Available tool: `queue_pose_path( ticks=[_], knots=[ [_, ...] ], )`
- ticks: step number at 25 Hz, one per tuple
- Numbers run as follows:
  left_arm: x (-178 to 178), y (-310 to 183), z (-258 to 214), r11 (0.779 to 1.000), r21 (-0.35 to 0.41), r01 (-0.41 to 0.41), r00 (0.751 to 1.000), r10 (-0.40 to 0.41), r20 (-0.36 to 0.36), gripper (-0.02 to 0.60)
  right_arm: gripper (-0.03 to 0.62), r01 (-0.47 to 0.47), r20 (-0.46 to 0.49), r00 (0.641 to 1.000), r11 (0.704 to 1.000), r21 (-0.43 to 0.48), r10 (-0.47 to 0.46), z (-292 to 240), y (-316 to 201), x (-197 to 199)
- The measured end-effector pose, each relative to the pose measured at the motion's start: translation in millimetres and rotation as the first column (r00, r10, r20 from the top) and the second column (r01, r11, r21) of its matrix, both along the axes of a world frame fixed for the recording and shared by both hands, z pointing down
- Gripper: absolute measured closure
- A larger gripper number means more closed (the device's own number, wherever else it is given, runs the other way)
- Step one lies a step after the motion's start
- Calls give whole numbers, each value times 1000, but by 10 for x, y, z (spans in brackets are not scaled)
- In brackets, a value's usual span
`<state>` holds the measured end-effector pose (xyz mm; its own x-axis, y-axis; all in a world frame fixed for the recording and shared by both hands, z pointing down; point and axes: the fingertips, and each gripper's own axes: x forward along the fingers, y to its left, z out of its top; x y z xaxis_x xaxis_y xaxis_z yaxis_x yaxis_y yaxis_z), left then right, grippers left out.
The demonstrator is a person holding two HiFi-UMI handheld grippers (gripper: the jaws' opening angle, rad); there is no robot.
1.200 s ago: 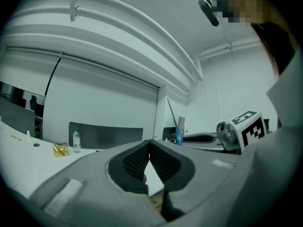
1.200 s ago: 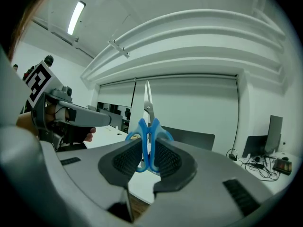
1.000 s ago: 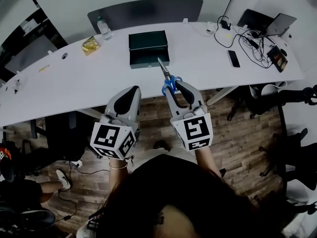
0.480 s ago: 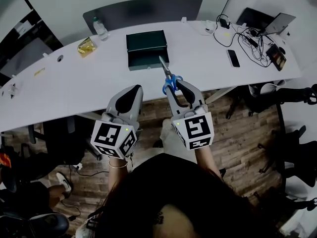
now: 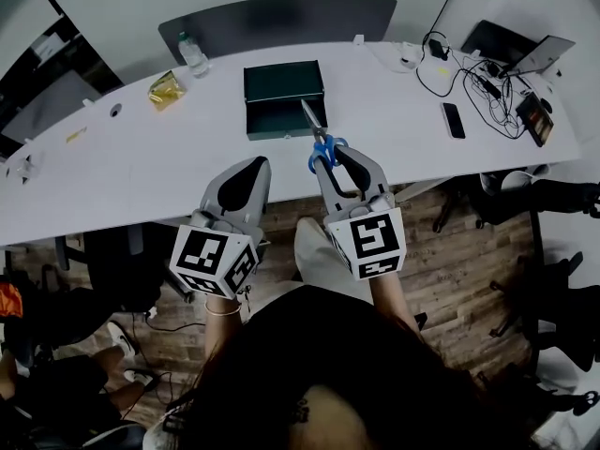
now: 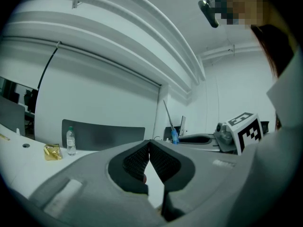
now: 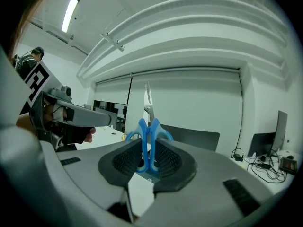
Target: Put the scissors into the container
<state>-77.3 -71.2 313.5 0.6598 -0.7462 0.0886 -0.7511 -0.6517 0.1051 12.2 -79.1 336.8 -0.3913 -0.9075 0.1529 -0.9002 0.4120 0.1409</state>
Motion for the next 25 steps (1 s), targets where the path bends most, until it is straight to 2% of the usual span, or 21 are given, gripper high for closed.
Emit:
queue_pose_path(
  ticks=[14, 25],
  knots=[
    [107, -817, 58, 999, -22, 45, 999, -45, 17, 569, 503, 54, -16, 998, 998, -46, -54, 111, -844, 103],
    [89, -1294, 119, 995, -51, 90, 996, -89, 10, 569, 502, 119, -72, 990, 989, -83, -125, 259, -1376, 101]
  ],
)
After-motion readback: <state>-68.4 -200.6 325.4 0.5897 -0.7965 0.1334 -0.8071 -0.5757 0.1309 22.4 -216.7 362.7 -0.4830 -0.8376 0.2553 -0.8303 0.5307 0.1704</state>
